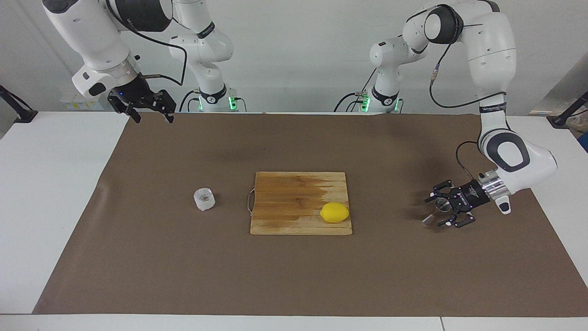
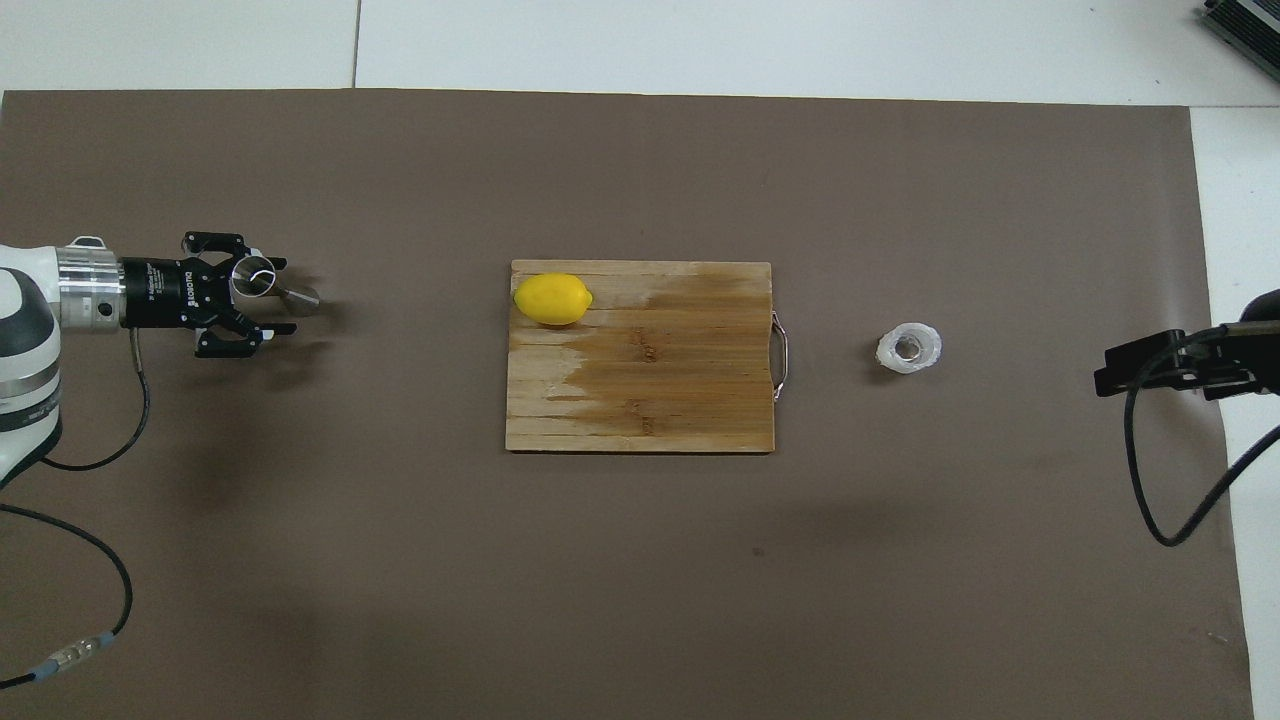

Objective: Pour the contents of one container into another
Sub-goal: 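Close the left gripper on the dark metal cup and lift it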

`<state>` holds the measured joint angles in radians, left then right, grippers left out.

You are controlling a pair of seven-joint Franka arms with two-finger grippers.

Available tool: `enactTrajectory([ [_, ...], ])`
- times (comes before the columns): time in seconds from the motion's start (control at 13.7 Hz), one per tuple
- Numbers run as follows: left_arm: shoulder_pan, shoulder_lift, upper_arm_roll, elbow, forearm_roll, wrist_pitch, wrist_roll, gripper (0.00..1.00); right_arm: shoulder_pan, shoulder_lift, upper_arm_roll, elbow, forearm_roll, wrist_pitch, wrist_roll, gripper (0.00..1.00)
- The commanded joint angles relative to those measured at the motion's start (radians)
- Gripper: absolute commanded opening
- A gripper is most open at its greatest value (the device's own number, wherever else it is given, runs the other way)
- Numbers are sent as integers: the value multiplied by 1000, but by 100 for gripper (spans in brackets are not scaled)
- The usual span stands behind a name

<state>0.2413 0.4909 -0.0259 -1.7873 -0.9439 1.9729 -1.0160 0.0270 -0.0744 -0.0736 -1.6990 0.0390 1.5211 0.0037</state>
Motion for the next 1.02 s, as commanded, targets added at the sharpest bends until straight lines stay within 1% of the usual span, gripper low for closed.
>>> enactTrajectory([
  [0.0, 10, -60, 4, -90, -71, 23, 92, 23, -10, -4, 8, -2, -4, 13, 18, 100],
  [0.07, 12, -67, 4, -104, -99, 23, 115, 7, -10, -4, 8, -2, -4, 13, 18, 100],
  [0.15, 15, -72, 4, -106, -111, 23, 120, 0, -10, -4, 8, -2, -4, 13, 18, 100],
  [0.44, 16, -101, 4, -107, -147, 11, 119, 0, -10, -4, 8, -2, -4, 13, 18, 100],
  [0.58, 10, -126, 4, -109, -150, -31, 108, 0, -10, -4, 8, -2, -4, 13, 18, 100],
  [0.73, -11, -147, 1, -132, -186, -29, 42, 0, -10, -4, 8, -2, -4, 13, 18, 100],
  [0.88, -78, -160, 0, -147, -222, -11, 17, 0, -10, -4, 8, -2, -4, 13, 18, 100],
  [0.95, -127, -178, 0, -159, -236, 33, 1, 0, -10, -4, 8, -2, -4, 13, 18, 100],
])
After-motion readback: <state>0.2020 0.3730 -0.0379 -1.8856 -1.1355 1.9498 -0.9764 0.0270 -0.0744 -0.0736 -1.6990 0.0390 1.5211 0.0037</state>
